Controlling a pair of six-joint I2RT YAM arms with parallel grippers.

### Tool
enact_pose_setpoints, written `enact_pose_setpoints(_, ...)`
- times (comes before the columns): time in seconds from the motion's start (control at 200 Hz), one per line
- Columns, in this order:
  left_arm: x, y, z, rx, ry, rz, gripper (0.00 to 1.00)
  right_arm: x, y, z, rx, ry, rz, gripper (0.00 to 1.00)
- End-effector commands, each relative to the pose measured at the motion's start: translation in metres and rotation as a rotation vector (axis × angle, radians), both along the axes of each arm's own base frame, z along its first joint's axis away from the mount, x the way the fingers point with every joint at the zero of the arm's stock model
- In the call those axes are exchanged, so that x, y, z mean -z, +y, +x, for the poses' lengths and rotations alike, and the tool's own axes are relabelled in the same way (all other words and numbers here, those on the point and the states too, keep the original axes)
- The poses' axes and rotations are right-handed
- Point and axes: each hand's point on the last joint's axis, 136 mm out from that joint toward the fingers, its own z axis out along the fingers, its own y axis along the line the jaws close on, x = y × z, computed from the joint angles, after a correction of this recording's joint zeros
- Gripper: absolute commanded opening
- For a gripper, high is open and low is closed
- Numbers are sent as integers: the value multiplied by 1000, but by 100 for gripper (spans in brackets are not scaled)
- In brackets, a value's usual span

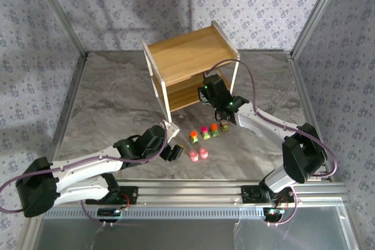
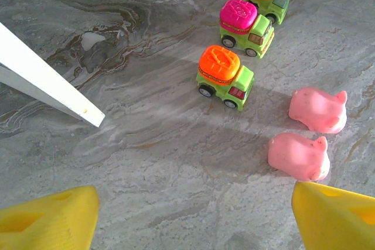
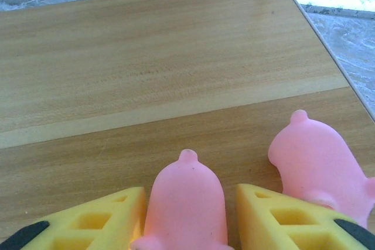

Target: Place and organize the plastic toys onto the shelf

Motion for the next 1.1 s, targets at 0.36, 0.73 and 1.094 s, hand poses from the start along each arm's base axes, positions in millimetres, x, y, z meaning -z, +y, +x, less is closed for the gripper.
enact_pose_setpoints(0.36,-9,0,1,7,-25,2,85,-21,-7,-22,-6,-40,26,47)
enact_pose_setpoints(0.73,-10,-1,2,6,-26,1,85,-20,-20,-45,2,-33,17,47)
enact_pose_setpoints(1.094,-10,0,2,4,-28,0,85,-11,-34,-96,10,-13,6,50)
